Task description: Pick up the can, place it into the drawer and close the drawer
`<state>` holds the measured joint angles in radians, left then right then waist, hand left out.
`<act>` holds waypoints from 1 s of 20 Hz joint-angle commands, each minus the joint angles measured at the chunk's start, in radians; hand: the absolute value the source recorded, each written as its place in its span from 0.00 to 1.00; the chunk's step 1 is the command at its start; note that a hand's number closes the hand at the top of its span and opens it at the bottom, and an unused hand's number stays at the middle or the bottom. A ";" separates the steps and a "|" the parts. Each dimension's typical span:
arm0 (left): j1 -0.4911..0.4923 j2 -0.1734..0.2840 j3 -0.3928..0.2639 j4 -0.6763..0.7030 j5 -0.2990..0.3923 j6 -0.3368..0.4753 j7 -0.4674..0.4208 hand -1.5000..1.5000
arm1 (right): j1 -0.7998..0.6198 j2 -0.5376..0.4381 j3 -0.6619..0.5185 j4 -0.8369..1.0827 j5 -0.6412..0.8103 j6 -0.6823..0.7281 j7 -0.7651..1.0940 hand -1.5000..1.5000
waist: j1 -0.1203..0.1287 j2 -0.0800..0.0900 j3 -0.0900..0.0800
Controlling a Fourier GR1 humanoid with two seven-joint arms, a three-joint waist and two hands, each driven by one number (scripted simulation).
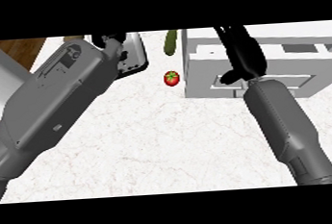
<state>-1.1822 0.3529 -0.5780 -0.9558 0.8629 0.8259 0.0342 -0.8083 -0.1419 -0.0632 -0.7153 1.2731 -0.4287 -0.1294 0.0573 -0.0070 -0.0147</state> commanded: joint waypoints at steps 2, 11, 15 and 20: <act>0.042 0.024 0.005 -0.067 -0.015 0.012 0.021 0.00 | -0.043 0.003 -0.055 0.181 0.003 -0.159 -0.009 0.00 | 0.014 0.024 0.017; 0.045 0.054 -0.004 -0.151 -0.049 0.015 0.075 0.00 | -0.236 -0.046 -0.115 0.375 0.011 -0.230 -0.002 0.00 | 0.037 0.033 0.017; 0.100 0.107 0.035 -0.141 -0.049 -0.045 0.055 0.00 | -0.300 -0.057 -0.124 0.423 0.016 -0.242 0.002 0.00 | 0.027 0.038 0.016; 0.092 0.118 0.009 -0.210 -0.068 0.003 0.112 0.00 | -0.359 -0.090 -0.126 0.473 0.038 -0.237 0.043 0.00 | 0.050 0.037 0.017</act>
<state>-1.1090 0.4577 -0.5619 -1.1346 0.8052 0.8240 0.1287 -1.0989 -0.2194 -0.1798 -0.2708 1.3019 -0.6433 -0.1241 0.0922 0.0306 0.0034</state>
